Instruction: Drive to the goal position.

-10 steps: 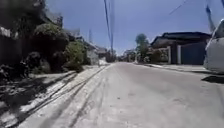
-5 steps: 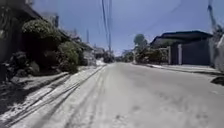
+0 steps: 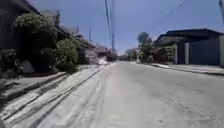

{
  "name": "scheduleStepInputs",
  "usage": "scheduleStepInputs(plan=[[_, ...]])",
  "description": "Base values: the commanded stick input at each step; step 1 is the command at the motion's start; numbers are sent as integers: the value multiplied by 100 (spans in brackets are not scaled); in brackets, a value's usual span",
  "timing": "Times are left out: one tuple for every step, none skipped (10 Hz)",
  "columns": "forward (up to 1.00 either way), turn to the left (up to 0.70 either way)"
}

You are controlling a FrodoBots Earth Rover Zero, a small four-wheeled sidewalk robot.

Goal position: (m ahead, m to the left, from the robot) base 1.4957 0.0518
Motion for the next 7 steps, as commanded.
scheduleStepInputs(plan=[[100, 3], [100, 3], [100, 3], [100, 3], [100, 3], [100, 3], [100, 3]])
